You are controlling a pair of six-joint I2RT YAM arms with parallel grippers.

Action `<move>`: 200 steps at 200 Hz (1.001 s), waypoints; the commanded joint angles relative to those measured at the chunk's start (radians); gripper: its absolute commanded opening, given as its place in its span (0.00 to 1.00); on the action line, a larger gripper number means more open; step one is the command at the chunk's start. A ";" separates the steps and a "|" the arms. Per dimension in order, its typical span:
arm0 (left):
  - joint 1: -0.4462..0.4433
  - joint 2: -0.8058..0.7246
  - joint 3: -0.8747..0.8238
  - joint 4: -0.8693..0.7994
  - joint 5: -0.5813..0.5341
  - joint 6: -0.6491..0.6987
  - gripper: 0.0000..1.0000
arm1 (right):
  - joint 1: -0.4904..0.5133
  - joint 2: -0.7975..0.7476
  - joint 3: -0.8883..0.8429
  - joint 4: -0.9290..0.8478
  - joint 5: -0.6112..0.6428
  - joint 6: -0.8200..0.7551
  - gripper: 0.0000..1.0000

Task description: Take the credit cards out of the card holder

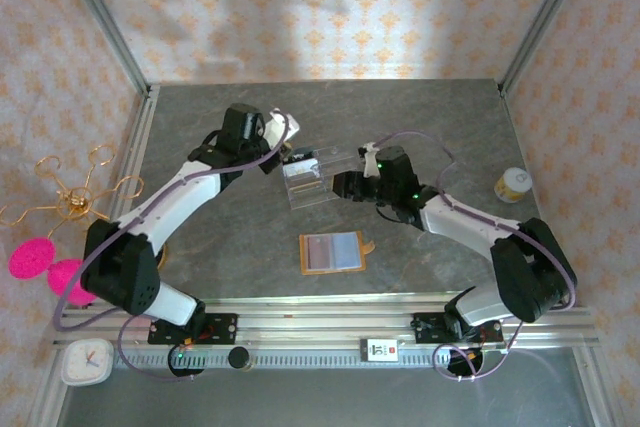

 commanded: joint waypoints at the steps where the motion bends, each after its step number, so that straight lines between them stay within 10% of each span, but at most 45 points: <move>1: 0.006 -0.104 -0.018 0.162 0.031 -0.272 0.33 | 0.042 0.021 0.030 -0.025 0.047 -0.006 0.47; 72: -0.001 -0.372 -0.455 0.512 0.098 -0.940 0.37 | 0.272 0.077 0.000 -0.174 0.267 -0.062 0.46; 121: -0.025 -0.492 -0.673 0.515 -0.003 -1.069 0.36 | 0.285 0.217 0.213 -0.245 0.416 -0.091 0.18; 200: -0.027 -0.575 -0.785 0.472 -0.018 -1.107 0.38 | 0.285 0.495 0.543 -0.389 0.568 -0.134 0.09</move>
